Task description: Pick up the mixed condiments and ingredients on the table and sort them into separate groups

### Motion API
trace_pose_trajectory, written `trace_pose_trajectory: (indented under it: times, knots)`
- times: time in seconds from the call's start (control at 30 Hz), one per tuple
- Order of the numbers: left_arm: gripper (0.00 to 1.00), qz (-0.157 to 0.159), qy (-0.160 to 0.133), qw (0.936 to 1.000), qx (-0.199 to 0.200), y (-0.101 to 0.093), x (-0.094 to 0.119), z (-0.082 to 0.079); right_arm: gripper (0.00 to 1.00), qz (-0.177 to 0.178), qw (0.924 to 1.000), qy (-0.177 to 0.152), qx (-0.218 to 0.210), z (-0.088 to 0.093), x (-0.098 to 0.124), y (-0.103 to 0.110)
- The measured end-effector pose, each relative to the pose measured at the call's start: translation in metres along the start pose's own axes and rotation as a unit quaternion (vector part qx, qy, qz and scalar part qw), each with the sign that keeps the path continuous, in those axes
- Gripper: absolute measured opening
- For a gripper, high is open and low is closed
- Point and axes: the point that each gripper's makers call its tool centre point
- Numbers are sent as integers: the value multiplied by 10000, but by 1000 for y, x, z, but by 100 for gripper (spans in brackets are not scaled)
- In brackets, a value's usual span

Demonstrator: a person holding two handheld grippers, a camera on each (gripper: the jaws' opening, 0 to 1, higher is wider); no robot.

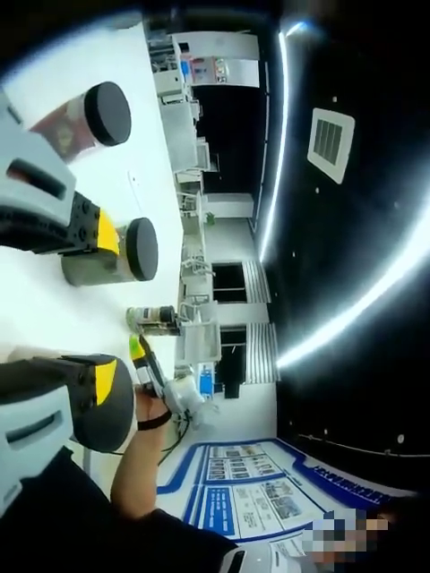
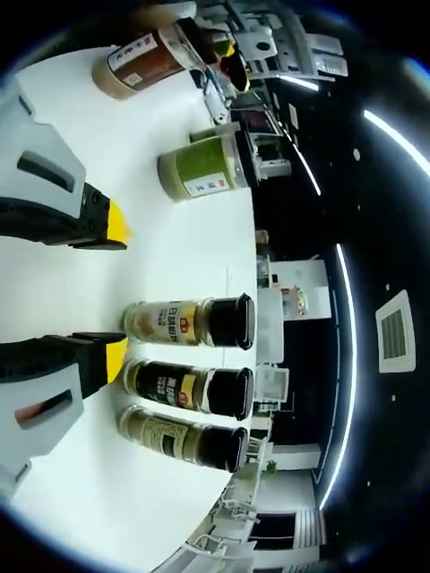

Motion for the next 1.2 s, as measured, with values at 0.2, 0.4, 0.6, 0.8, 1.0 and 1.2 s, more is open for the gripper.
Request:
trace_pose_trajectory:
  times: [0.2, 0.4, 0.6, 0.8, 1.0, 1.2]
  knots:
    - [44, -73, -18, 10000, 23, 3, 4, 3, 38, -451, 9986, -50, -268, -4, 7, 20]
    - [44, -128, -13, 9999, 35, 5, 9, 5, 38, -606, 9975, -201, -291, -16, 15, 27]
    - [44, -189, -54, 9998, 59, 9, 15, 4, 38, -872, 9952, -426, -146, -29, 26, 41]
    - [44, -225, -31, 9997, 65, 10, 19, 7, 38, -1352, 9891, -573, 101, -37, 38, 63]
    - [44, -304, -42, 9995, 78, 14, 27, 6, 39, -1943, 9764, -863, 381, -46, 56, 88]
    - [44, -359, -34, 9993, 97, 17, 32, 9, 40, -2443, 9648, -887, 411, -47, 68, 106]
Point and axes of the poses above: the point that each gripper's makers call its tool centre point, and the gripper's own axes: x roughly backward along the fingers, y roughly to its left, z roughly out of its underside, and after that the axes turned 13 degrees about z, right-handed
